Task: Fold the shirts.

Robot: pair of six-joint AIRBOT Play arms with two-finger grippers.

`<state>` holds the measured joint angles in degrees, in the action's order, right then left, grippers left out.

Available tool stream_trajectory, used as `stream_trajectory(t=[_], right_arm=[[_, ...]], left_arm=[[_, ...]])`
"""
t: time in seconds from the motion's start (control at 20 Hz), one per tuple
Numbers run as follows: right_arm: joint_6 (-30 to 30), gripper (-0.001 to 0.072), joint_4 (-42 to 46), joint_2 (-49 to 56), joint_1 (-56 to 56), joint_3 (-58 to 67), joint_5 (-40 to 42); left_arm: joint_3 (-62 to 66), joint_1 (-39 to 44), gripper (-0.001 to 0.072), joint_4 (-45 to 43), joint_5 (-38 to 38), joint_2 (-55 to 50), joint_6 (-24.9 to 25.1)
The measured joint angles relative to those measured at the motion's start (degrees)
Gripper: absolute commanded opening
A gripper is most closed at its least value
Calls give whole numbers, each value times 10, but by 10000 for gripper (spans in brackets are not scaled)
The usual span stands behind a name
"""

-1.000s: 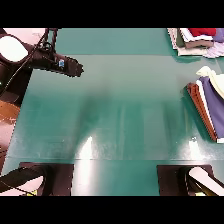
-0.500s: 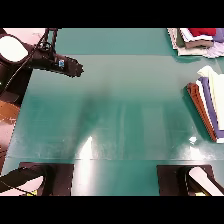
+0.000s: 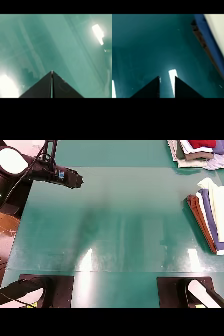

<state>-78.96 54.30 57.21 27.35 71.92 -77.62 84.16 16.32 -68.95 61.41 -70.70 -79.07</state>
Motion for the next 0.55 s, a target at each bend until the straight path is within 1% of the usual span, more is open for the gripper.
stream_trajectory(t=[0.25,0.55], right_arm=[[14,14,-15,0,-115,0,20],[18,14,-17,0,-166,0,27]], left_arm=[[0,0,26,0,-28,0,0],[0,0,26,0,-58,0,0]])
